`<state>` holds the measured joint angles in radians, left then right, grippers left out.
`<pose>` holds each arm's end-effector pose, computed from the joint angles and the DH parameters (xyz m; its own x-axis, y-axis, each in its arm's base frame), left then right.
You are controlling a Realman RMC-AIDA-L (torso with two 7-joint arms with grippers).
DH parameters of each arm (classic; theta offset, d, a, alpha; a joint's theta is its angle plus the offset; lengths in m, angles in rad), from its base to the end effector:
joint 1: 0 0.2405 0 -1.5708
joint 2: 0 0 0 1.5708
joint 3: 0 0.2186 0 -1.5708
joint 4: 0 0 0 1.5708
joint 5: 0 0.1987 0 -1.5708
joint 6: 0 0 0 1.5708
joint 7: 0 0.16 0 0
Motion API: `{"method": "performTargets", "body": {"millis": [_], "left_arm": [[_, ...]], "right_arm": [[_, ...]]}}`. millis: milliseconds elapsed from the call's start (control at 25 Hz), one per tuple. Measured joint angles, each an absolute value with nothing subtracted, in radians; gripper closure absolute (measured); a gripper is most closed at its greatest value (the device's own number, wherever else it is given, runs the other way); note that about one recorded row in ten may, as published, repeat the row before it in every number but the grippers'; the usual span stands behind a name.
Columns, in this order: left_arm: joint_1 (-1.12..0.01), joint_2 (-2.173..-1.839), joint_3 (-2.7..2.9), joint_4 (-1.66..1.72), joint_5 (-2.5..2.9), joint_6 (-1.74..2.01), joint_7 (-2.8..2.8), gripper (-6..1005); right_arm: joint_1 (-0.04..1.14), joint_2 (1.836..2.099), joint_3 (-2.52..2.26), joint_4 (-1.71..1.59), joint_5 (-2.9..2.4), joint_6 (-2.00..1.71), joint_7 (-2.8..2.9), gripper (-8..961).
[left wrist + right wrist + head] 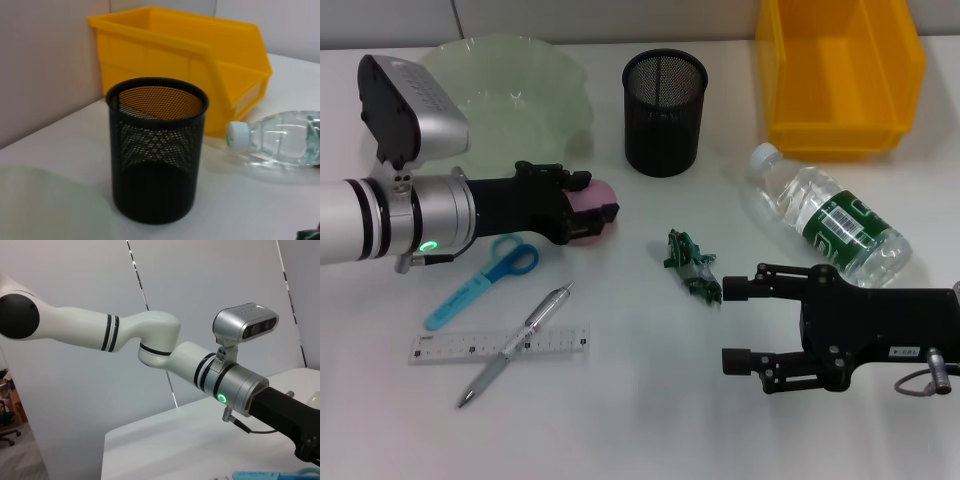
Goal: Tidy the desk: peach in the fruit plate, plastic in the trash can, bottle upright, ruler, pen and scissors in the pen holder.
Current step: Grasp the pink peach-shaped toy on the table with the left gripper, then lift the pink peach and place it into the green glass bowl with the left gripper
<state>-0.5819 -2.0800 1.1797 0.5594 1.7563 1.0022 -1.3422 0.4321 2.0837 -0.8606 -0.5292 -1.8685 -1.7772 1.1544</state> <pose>-0.2216 0.3502 -0.0539 0.8993 0.3097 0.3089 0.4121 -0.8366 -0.3609 0.2120 0.2421 -0.0223 0.7604 -0.2659 -0.5926 -0.2770 -0.9580 0.0744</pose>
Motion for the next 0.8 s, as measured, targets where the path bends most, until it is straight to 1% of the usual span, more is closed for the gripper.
{"method": "performTargets", "body": {"millis": [480,680,800], "left_arm": [[-0.583,-2.079,1.181,0.565,1.756,1.002,-1.356,712],[-0.583,-2.078,1.181,0.570,1.756,1.036,-1.362,921],[-0.576,-2.077,1.177,0.591,1.756,1.107,-1.362,939]], "right_arm": [[0.440,2.083,-0.861,-0.529,-1.868,-1.763,1.157,151],[0.443,2.083,-0.861,-0.529,-1.868,-1.756,1.157,151],[0.444,2.083,-0.861,-0.529,-1.868,-1.752,1.156,151]]}}
